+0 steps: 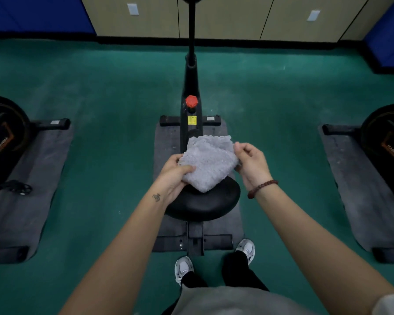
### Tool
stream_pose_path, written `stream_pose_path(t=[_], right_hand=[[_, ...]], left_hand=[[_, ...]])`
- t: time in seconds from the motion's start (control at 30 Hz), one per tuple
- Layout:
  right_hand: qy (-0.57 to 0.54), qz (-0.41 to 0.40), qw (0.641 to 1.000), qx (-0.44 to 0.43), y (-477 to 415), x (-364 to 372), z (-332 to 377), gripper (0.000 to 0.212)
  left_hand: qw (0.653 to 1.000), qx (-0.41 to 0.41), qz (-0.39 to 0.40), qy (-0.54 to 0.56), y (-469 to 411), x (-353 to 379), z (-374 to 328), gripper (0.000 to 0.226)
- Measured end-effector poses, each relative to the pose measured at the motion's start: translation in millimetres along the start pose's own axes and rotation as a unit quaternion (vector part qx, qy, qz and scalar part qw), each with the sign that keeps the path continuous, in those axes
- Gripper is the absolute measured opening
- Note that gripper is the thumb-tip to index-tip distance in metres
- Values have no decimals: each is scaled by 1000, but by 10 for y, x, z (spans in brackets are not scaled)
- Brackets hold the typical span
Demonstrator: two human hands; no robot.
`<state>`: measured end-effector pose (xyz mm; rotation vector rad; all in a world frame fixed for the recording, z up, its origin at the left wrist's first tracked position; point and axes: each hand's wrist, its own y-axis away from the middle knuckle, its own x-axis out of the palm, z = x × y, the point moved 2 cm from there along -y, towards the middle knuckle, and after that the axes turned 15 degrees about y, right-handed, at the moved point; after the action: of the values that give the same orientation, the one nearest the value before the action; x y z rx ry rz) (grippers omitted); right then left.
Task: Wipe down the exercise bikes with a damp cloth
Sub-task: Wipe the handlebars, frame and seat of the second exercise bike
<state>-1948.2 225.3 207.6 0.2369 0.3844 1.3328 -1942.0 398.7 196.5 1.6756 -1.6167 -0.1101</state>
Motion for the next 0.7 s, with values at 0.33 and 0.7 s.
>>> stream_pose_path(t=[0.33,0.7], right_hand=[[570,45,754,-324,227,318,-195,68],[488,48,871,-14,-1,-45,-613,45]], left_hand=[[970,49,-24,-237,-36,-100,-48,10],[888,169,-120,-411,-72,-260,44,21]])
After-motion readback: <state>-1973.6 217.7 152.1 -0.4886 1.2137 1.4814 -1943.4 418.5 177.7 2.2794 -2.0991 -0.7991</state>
